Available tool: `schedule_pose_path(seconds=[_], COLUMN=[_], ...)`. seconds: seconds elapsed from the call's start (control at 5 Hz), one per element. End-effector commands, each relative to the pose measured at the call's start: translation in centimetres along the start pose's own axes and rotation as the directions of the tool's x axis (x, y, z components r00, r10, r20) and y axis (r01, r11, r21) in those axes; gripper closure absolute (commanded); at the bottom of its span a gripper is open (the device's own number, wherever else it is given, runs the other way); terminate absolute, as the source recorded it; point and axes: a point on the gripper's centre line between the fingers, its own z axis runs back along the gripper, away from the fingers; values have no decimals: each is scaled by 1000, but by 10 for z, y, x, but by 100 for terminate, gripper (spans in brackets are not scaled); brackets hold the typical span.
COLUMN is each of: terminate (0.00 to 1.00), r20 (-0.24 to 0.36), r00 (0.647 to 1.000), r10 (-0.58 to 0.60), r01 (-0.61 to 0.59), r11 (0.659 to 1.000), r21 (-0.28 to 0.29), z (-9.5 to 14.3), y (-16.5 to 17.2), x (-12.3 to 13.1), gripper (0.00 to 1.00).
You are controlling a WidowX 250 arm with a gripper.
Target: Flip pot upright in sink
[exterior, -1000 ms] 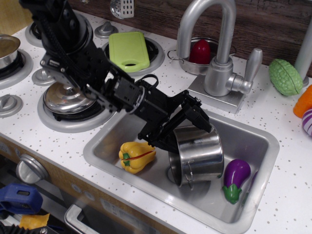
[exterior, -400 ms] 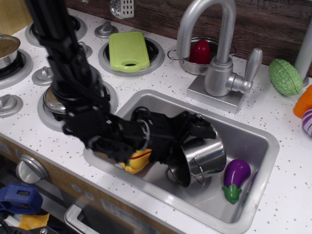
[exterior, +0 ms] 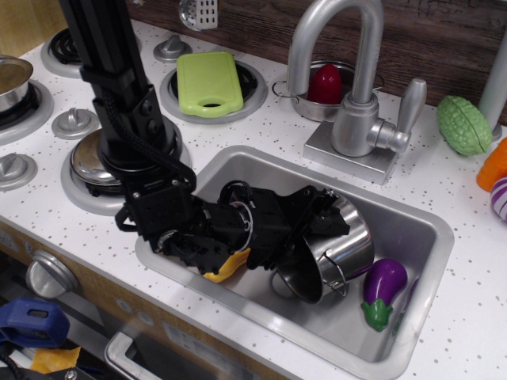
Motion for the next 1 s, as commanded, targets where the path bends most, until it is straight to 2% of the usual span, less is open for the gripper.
schedule_pose_path(seconds=[0.0, 0.4, 0.6, 0.8], terminate=[0, 0, 0, 0], r20=[10, -78, -140, -233], r00=[1000, 994, 989, 973], r10=[-19, -76, -43, 2], r01=[18, 94, 91, 107], r11=[998, 958, 927, 882], r21=[59, 272, 363, 459], z=[6, 14, 17, 17], y=[-16, -25, -29, -31], x=[6, 6, 4, 0], gripper=[100, 100, 100, 0])
